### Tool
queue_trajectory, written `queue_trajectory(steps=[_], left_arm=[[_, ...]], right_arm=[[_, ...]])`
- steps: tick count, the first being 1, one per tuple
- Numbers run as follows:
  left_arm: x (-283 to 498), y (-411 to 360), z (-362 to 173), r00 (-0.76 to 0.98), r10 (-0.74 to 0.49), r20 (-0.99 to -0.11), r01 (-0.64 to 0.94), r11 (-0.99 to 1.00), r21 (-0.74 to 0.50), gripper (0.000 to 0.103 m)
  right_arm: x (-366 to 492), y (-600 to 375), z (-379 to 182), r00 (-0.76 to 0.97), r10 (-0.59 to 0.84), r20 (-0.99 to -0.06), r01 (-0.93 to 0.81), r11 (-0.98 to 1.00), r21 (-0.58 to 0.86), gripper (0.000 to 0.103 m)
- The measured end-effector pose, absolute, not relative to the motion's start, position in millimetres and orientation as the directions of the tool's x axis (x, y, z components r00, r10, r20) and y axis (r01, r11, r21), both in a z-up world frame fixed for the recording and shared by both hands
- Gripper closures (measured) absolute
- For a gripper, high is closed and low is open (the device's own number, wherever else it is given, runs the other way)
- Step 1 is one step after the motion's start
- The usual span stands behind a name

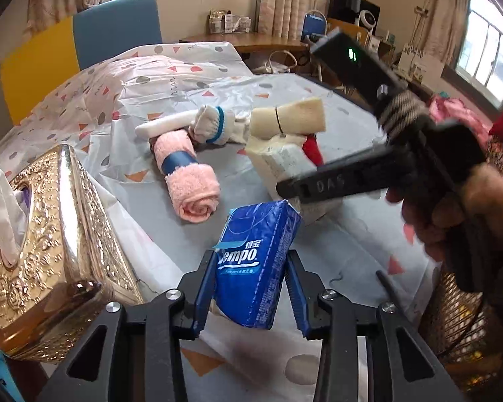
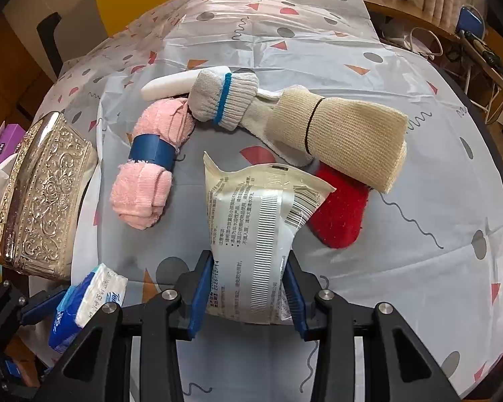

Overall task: Organize soft objects
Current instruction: 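Carry the Tempo pack into the gold tray and release it with the left tool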

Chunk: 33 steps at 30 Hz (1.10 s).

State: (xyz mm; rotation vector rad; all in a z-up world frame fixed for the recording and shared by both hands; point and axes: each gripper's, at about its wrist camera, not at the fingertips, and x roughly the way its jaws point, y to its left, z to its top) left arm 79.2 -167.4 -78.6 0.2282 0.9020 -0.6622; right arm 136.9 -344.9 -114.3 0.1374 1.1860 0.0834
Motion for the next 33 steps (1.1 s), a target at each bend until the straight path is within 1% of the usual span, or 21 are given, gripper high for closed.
queue_trajectory(steps=[6,8,11,15,20,24,27,33], left_arm=[[97.1,-170.2,-39.0,0.450,-0.494,-0.744,0.622,0.771,-0.136,0.063],[113.4,-169.2,-23.0,0.455,-0.510,-0.730,0.607,0.778,-0.165,0.063],[143.5,-160.2,1.4,0.496,-0.501,-0.709,0.560,0.809,-0.180,0.063],[190.5,-129.5,31.5,0.583,-0.433,-0.687,0.463,0.872,-0.156,0.063],[237.5,-55.5,51.7,0.687,-0.285,-0.669,0.281,0.953,-0.117,0.063],[236.6,12.0,48.1,0.732,-0.181,-0.657,0.147,0.983,-0.107,0.063],[218.4,59.9,37.3,0.744,-0.126,-0.656,0.064,0.991,-0.117,0.063],[162.7,150.6,-2.8,0.715,-0.064,-0.697,-0.113,0.972,-0.206,0.063]], right_arm=[[136.6,-346.2,-114.8,0.373,0.135,-0.918,0.007,0.989,0.148,0.062],[137.3,-345.2,-114.8,0.373,0.130,-0.919,0.002,0.990,0.141,0.062],[138.7,-343.3,-115.7,0.374,0.122,-0.919,-0.005,0.992,0.129,0.062],[139.7,-342.5,-115.8,0.374,0.119,-0.920,-0.010,0.992,0.124,0.062],[138.7,-341.4,-114.8,0.375,0.108,-0.921,-0.020,0.994,0.109,0.062],[141.2,-339.3,-115.9,0.376,0.102,-0.921,-0.025,0.995,0.100,0.061],[140.1,-339.4,-115.9,0.379,0.100,-0.920,-0.024,0.995,0.099,0.061],[139.9,-333.4,-116.8,0.392,0.070,-0.917,-0.033,0.998,0.062,0.061]])
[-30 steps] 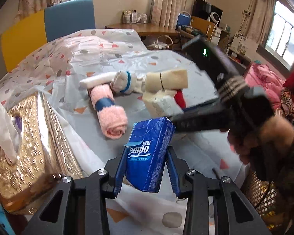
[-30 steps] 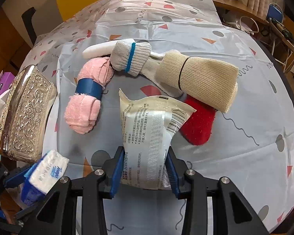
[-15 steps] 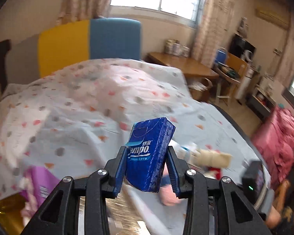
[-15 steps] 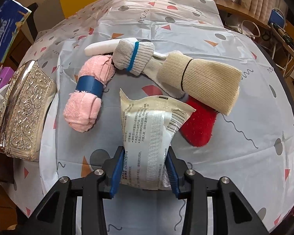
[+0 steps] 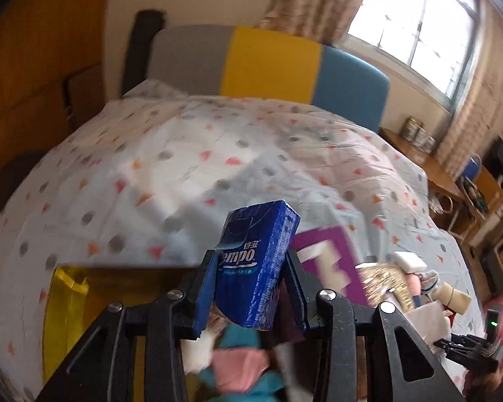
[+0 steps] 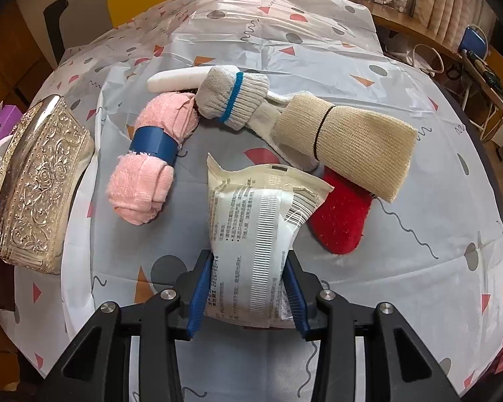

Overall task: Organize soft objects
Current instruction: 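Carry the Tempo pack into the gold tray and release it with the left tool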

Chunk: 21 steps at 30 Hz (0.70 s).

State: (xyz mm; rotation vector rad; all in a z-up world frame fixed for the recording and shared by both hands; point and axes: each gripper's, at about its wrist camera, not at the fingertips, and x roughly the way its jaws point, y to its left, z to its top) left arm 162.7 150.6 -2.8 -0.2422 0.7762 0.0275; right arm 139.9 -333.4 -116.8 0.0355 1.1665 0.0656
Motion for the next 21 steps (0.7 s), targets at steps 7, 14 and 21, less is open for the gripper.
queue_trajectory(steps=[7,14,21], left_arm=[[103.0,189.6,-62.6,0.636,-0.030,-0.771,-0.252,0.936,-0.244,0.063],[87.0,179.0,-108.3,0.547,-0.056,-0.835,-0.284,0.926,-0.248,0.056],[69.6,162.6,-101.4,0.599,0.016,-0.800,-0.248,0.954,-0.167,0.036]], right_arm=[[140.1,-326.9,-117.2,0.410,0.035,-0.911,-0.055,0.998,0.014,0.061],[139.6,-324.2,-117.8,0.419,0.018,-0.908,-0.054,0.999,-0.005,0.061],[138.0,-317.5,-117.6,0.429,-0.026,-0.903,-0.023,0.999,-0.039,0.062]])
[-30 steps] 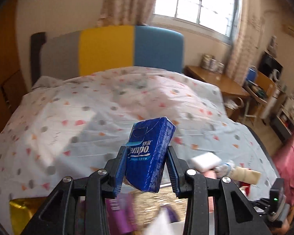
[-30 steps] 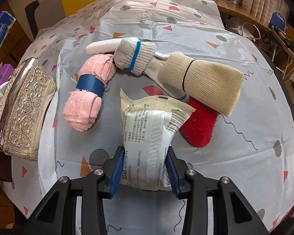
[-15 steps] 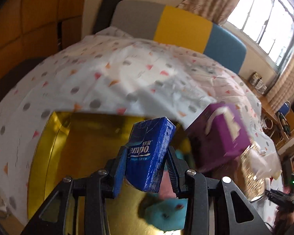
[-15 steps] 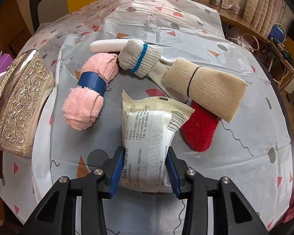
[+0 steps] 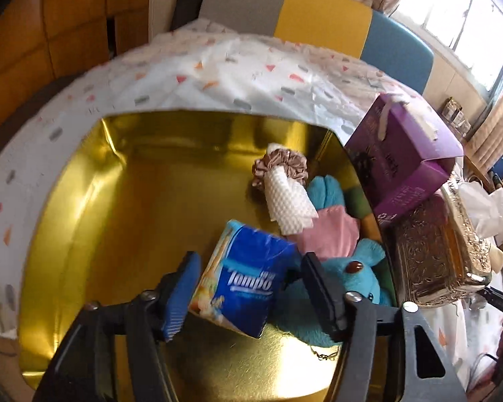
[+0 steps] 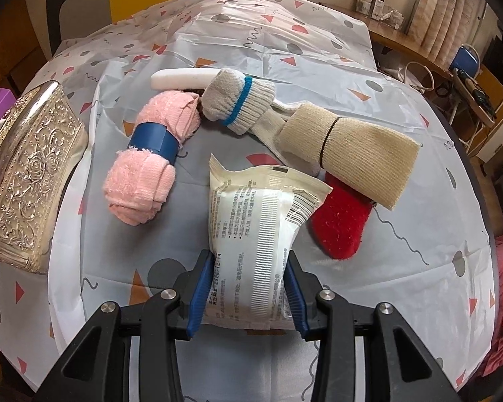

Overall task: Organize soft objects
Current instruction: 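Carry the Tempo pack into the gold tray and release it with the left tool, then carry the white wipes packet to the gold tray and release it with the right tool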

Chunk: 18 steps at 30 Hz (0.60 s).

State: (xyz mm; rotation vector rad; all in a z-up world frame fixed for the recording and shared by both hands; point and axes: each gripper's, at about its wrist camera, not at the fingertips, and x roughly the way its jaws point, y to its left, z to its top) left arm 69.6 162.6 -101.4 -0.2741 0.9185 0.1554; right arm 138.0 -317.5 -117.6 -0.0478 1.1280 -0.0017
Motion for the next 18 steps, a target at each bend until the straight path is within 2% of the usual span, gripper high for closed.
queue_trajectory(steps=[7,18], left_arm=[[48.8,158.9,-80.3,0.643,0.086,-0.761,-0.242,0.966,-0.096,0.027],[28.1,154.4,-59.4,0.680,0.088,-0.728,-0.215,0.973,-0.084,0.025]], right_arm=[[133.7,-314.3,-114.5,0.441,-0.051,-0.896,0.008,0.999,-0.054,0.065],[130.6,-312.5,-95.9,0.479,-0.015,-0.878,0.058,0.998,0.014,0.067]])
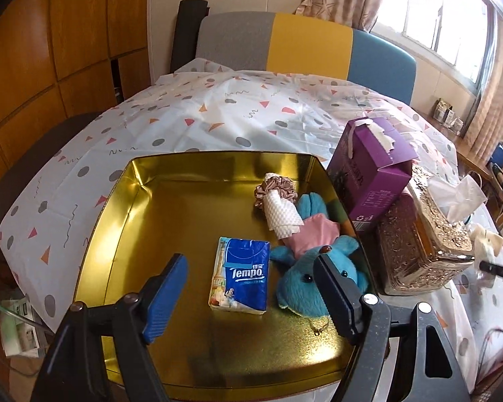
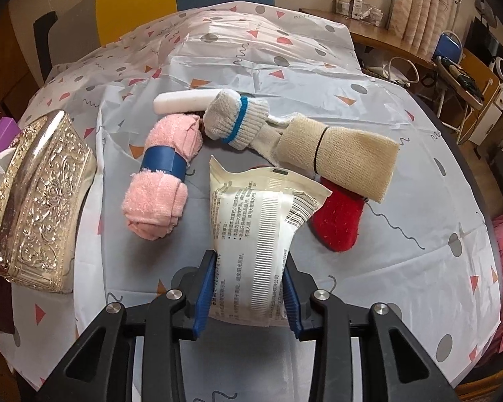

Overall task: Organize soft objects
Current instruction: 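Carry the white wipes packet to the gold tray and release it with the right tool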

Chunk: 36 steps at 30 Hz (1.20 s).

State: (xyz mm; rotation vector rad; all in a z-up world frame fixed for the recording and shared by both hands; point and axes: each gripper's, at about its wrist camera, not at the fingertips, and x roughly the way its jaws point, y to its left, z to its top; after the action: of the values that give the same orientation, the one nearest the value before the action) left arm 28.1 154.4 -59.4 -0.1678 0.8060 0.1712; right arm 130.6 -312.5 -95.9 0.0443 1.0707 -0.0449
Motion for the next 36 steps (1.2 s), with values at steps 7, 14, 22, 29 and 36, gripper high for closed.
queue_trajectory(steps=[7,14,22,29,36], left_arm=[[19.1,150.3,-54.5,0.691,0.091,-0.717,-0.203,0.976,-0.072,0.025],[11.7,152.4,-53.0,0.698,0.096,-0.709,-0.202,0.977,-0.066,0.023],[8.6,172.2,-56.4,0.689,0.121,-0.715,-0.246,0.966,-0.074,0.023],[-0.4,212.4,-62.4,0.667,0.190,-0.720,-0.357,0.930,-0.086,0.023],[-7.7,231.7,-63.6,0.662,0.219,-0.717,-0.408,0.908,-0.100,0.023]], right_arm=[[153.1,-292.0,-49.2,0.553,0.002,-0.833,0.042,0.999,0.030,0.067],[211.1,-235.8,10.0,0.621,0.028,-0.784,-0.012,1.000,0.026,0.067],[223.8,-109.7,79.7,0.671,0.245,-0.700,-0.316,0.948,0.030,0.067],[135.1,0.6,56.9,0.499,0.473,-0.726,-0.702,0.712,-0.018,0.067],[67.4,61.9,-26.3,0.273,0.476,-0.836,-0.855,0.518,0.015,0.067]])
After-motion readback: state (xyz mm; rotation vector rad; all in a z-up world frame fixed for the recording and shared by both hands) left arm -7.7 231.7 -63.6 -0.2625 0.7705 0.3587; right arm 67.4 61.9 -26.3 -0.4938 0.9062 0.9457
